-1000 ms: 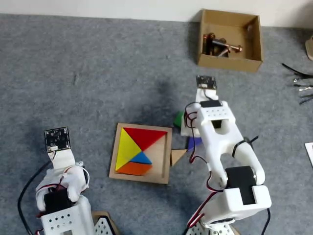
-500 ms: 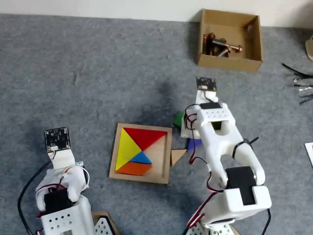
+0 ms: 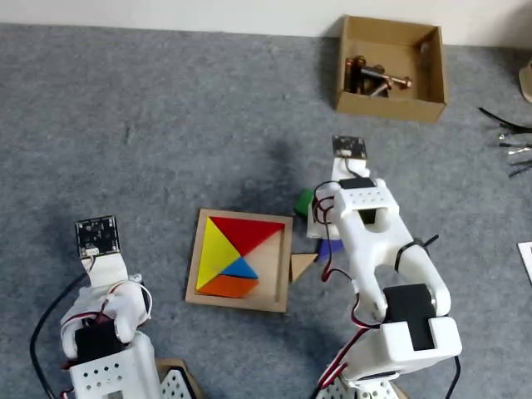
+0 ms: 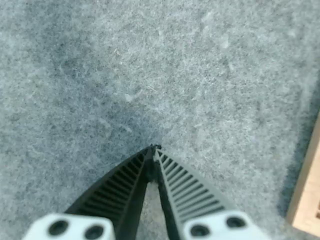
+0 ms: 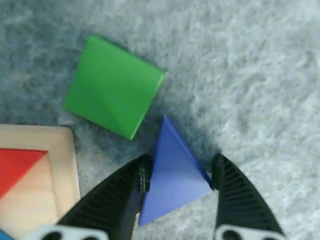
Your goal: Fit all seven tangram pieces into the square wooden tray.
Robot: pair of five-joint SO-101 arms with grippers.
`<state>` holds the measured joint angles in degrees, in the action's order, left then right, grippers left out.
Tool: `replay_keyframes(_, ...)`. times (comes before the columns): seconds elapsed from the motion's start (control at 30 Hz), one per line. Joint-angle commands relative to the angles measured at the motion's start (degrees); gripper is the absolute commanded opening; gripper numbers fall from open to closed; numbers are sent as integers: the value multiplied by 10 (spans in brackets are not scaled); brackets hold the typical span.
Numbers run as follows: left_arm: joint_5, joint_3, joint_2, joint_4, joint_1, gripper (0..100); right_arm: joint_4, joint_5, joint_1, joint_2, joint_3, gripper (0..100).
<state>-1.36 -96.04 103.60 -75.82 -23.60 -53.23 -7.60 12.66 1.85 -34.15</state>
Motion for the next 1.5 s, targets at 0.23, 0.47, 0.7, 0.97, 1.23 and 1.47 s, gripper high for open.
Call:
replay_keyframes(0.23,-6,-11,3,-2,-7,5,7,101,7,-3,-6,191)
replay_keyframes(0.47,-6,-11,3,-2,-7,5,7,202,6,-4,-1,191)
replay_keyframes(0.7,-6,-11,3,-2,-7,5,4,293,4,-8,13,194)
replay_keyframes(0.97,-6,-11,3,-2,-7,5,3,251,6,-8,55,221)
replay_keyframes(1.23,-6,-11,3,-2,-7,5,-22,209,7,-9,73,275)
replay_keyframes(1.47,-6,-11,3,-2,-7,5,-189,103,14,-9,164,275)
